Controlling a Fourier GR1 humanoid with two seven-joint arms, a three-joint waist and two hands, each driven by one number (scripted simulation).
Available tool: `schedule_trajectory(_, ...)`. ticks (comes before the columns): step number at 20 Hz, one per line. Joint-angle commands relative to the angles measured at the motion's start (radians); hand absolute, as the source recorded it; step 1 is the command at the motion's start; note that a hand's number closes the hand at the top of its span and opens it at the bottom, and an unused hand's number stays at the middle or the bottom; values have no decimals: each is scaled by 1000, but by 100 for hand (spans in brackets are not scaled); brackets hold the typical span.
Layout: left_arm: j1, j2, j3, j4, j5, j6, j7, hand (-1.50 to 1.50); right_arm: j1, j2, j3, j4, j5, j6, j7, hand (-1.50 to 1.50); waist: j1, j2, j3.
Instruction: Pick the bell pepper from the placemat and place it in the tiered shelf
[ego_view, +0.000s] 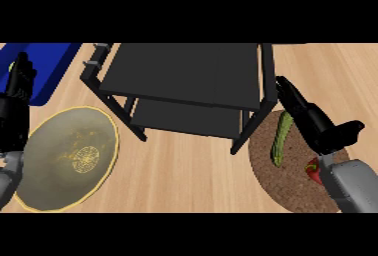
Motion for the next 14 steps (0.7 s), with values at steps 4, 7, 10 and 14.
schedule_trajectory(4,121,-113,-34,86,139,-72,110,0,-40,-209,-187,44,-98,287,-265,150,-16,6,-7)
schedule_trajectory(7,185,-183,-69,115,205,-103,154,0,-34,-408,-202,101,151,174,-259,150,-34,30,-21)
schedule_trajectory(10,180,-207,-73,125,269,-171,181,0,25,-382,-238,347,28,384,-405,150,23,29,-3)
schedule_trajectory(14,161,-202,-83,131,277,-205,201,0,8,-430,-234,481,77,563,-648,-150,38,21,0)
